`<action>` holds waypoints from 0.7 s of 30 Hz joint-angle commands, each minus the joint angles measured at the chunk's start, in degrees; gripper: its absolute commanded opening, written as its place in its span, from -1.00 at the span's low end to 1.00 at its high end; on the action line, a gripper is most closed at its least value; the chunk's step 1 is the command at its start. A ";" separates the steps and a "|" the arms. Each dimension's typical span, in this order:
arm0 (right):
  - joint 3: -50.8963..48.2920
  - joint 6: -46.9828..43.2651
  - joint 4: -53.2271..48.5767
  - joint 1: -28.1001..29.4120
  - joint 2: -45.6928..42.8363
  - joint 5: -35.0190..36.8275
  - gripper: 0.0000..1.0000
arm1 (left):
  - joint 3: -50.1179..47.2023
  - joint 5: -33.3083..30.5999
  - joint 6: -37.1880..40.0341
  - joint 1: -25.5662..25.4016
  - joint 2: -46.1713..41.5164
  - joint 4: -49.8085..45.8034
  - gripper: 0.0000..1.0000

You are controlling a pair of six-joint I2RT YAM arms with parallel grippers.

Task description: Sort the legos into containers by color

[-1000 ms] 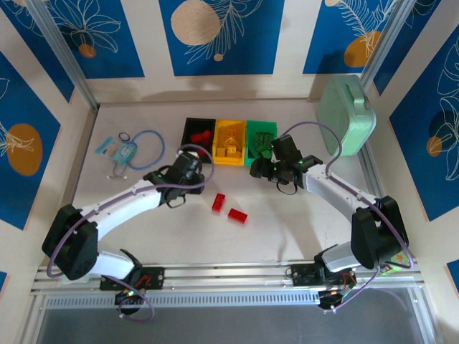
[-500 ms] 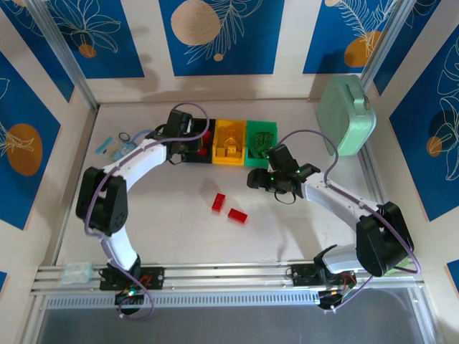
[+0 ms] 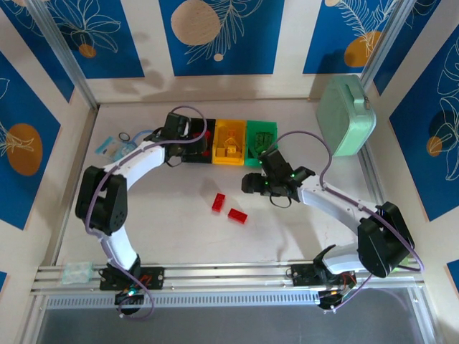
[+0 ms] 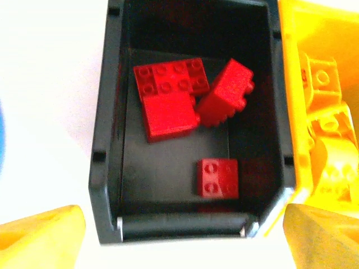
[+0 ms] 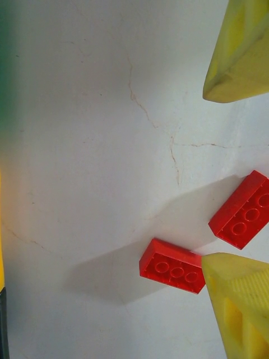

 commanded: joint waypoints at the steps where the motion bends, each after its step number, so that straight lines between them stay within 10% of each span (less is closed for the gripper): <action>1: 1.52 0.03 -1.02 0.63 1.94 0.56 0.43 | -4.35 1.41 0.02 -3.43 -4.80 1.18 0.78; 21: 0.45 1.07 -1.86 0.22 0.77 1.78 0.50 | -15.45 0.41 -3.39 -22.69 -3.75 -1.02 0.49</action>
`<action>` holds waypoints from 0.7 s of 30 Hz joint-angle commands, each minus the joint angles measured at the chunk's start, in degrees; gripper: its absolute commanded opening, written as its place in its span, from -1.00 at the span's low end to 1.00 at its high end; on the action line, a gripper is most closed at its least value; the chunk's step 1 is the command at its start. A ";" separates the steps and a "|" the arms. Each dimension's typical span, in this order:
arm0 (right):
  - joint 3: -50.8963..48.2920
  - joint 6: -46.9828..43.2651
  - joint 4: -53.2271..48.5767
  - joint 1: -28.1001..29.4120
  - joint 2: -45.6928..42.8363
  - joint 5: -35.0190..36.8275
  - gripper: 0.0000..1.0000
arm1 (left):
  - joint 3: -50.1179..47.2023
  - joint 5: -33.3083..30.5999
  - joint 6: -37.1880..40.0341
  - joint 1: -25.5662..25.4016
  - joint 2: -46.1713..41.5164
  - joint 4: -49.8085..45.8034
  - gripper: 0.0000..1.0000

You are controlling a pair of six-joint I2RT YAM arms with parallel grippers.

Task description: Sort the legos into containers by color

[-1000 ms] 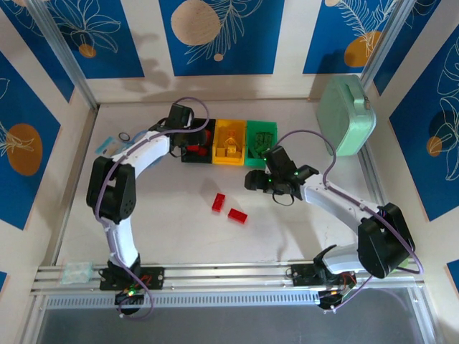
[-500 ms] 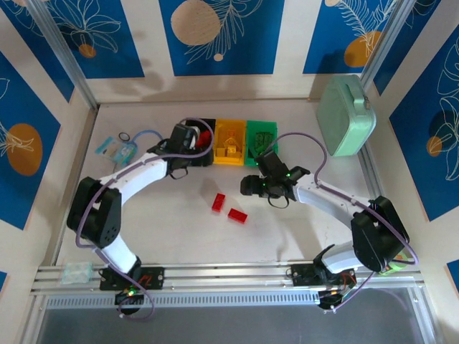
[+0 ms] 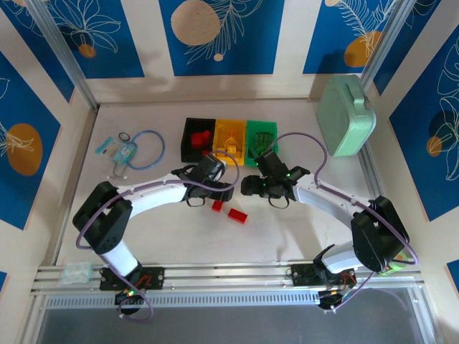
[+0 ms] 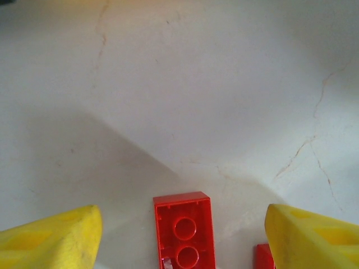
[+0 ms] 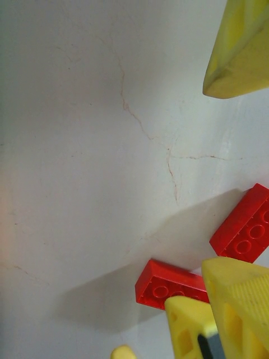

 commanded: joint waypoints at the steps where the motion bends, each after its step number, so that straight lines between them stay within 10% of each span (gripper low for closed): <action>1: 0.16 0.90 -1.05 -0.24 -1.63 0.47 0.50 | -0.76 -0.33 -1.39 -1.38 1.90 -0.52 0.46; 21: -2.05 1.16 0.53 -0.98 -2.32 0.12 0.48 | 1.50 -8.07 -3.39 -4.73 6.87 -4.82 -0.19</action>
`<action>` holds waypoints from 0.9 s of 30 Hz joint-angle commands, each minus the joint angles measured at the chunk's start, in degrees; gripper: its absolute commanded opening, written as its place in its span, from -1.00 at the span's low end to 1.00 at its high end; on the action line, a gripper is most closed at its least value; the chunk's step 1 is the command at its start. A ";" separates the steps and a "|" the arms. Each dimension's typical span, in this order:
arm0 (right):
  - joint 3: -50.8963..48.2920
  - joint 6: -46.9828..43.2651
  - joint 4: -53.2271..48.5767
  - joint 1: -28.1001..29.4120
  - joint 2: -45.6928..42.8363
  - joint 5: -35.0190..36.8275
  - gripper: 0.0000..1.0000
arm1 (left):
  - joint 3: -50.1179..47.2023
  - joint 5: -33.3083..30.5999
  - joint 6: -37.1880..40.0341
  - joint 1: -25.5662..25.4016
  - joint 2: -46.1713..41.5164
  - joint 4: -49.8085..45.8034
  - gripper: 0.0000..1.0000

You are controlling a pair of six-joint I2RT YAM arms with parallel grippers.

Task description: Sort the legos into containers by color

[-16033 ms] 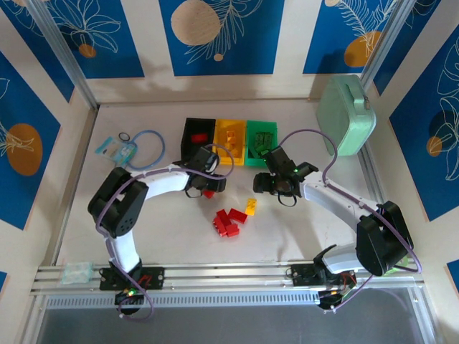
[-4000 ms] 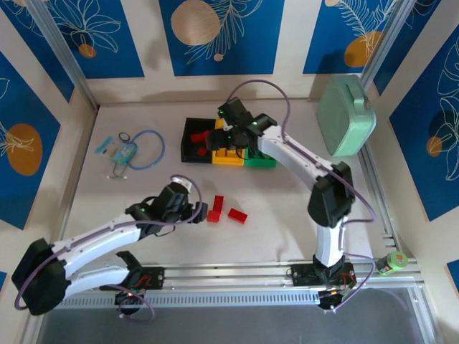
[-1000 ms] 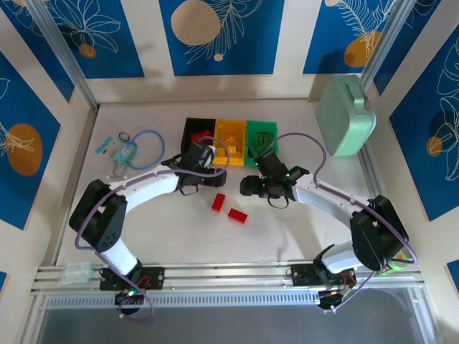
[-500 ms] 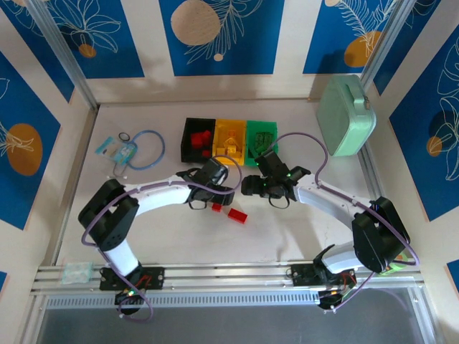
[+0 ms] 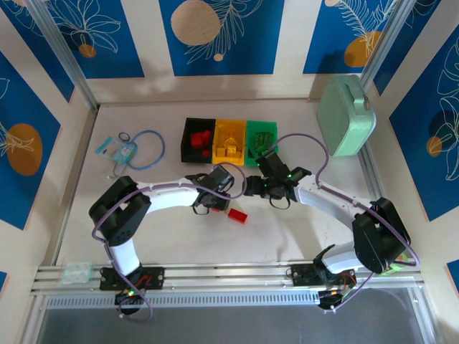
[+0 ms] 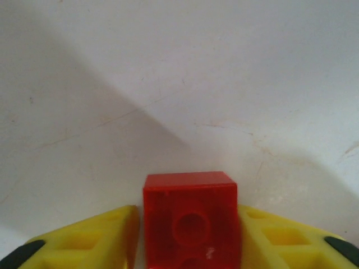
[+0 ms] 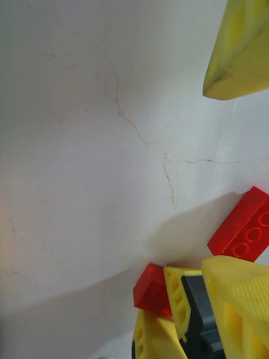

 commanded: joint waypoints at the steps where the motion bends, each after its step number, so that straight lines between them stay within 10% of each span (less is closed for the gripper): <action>1: -1.06 0.57 0.45 -0.58 -1.53 0.12 0.48 | 1.26 -2.74 -0.14 -0.34 -0.14 -2.37 -0.24; 15: -2.28 0.28 0.64 -1.05 -2.60 -0.74 0.46 | 4.72 3.32 1.45 14.96 -9.58 0.81 -0.38; 27: -3.98 1.62 0.81 0.55 -3.92 -0.49 0.47 | 24.53 5.56 6.85 25.64 3.18 -2.80 -0.35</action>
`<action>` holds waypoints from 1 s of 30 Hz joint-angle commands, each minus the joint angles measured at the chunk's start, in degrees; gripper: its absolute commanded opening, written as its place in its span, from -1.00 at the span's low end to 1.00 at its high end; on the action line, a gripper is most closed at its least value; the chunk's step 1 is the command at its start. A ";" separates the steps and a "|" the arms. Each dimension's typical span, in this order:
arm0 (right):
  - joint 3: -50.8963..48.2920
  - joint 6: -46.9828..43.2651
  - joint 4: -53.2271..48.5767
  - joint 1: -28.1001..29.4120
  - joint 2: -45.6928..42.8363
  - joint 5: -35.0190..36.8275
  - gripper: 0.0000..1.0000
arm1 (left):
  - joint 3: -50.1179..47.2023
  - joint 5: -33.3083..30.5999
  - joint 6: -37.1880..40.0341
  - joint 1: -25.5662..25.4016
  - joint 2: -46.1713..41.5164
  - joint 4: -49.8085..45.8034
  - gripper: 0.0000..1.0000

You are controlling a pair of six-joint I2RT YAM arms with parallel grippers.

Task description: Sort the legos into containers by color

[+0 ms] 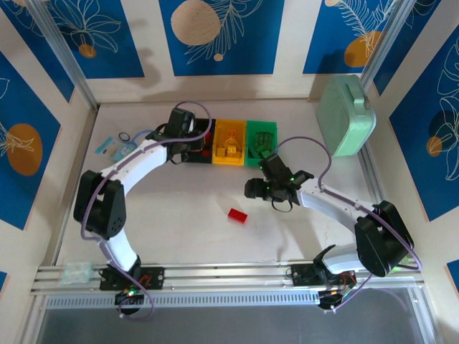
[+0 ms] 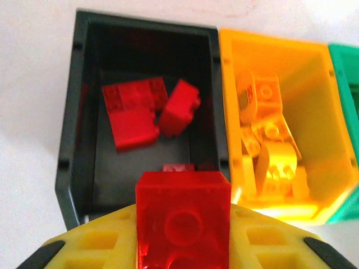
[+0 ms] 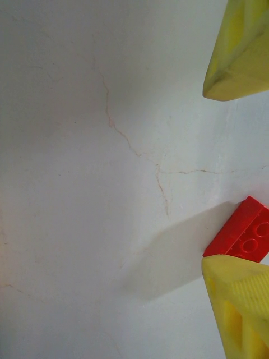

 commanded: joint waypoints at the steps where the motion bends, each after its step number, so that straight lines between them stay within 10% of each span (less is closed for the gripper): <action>1: -1.26 1.12 -0.42 0.59 -2.17 -0.40 0.47 | 4.83 1.15 2.66 1.30 4.67 -2.67 -0.34; 8: -1.39 0.86 -1.64 0.68 -3.46 -0.01 0.47 | 13.53 -0.33 4.59 3.13 12.64 -2.88 -0.03; 11: -1.07 0.77 -2.13 0.77 -3.69 -0.01 0.47 | 16.13 -0.38 4.81 3.16 13.41 -5.45 0.44; 30: 6.28 -6.12 -6.72 11.86 7.95 1.29 0.58 | -22.41 -2.58 -0.28 2.41 -19.18 7.23 0.51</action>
